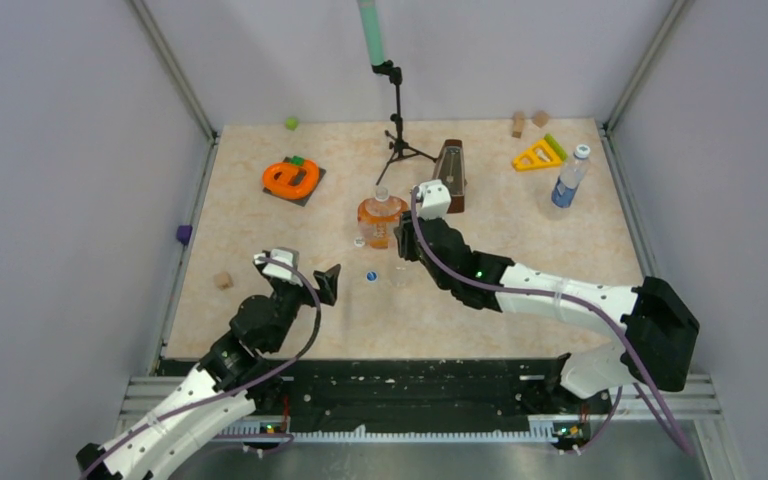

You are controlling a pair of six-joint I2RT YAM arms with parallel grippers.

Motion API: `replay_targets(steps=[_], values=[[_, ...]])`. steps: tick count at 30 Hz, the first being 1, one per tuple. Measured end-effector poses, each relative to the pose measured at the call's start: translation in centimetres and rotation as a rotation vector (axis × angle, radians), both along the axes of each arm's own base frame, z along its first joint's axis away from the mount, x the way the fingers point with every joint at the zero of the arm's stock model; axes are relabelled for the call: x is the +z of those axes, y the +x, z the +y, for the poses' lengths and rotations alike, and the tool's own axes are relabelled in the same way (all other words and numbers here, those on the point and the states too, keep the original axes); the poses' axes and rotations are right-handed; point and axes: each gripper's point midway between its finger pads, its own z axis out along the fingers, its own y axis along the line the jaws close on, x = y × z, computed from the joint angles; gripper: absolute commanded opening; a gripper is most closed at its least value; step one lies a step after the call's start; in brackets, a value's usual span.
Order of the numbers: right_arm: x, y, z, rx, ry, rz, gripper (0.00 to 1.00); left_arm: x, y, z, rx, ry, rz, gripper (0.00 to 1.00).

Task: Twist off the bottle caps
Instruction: Place the plastic bottle at the center of the board.

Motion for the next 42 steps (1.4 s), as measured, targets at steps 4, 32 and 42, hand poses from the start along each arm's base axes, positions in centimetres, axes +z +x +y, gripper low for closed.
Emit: replay_targets(steps=[4, 32, 42], values=[[0.0, 0.0, 0.0, 0.0, 0.002, 0.001, 0.22, -0.1, 0.1, 0.2, 0.011, 0.001, 0.001, 0.98], [-0.5, -0.6, 0.5, 0.033, 0.015, 0.034, 0.63, -0.1, 0.1, 0.3, 0.015, 0.0, 0.003, 0.99], [1.5, -1.6, 0.8, 0.092, 0.072, 0.03, 0.69, -0.3, -0.2, -0.1, -0.012, 0.007, 0.017, 0.99]])
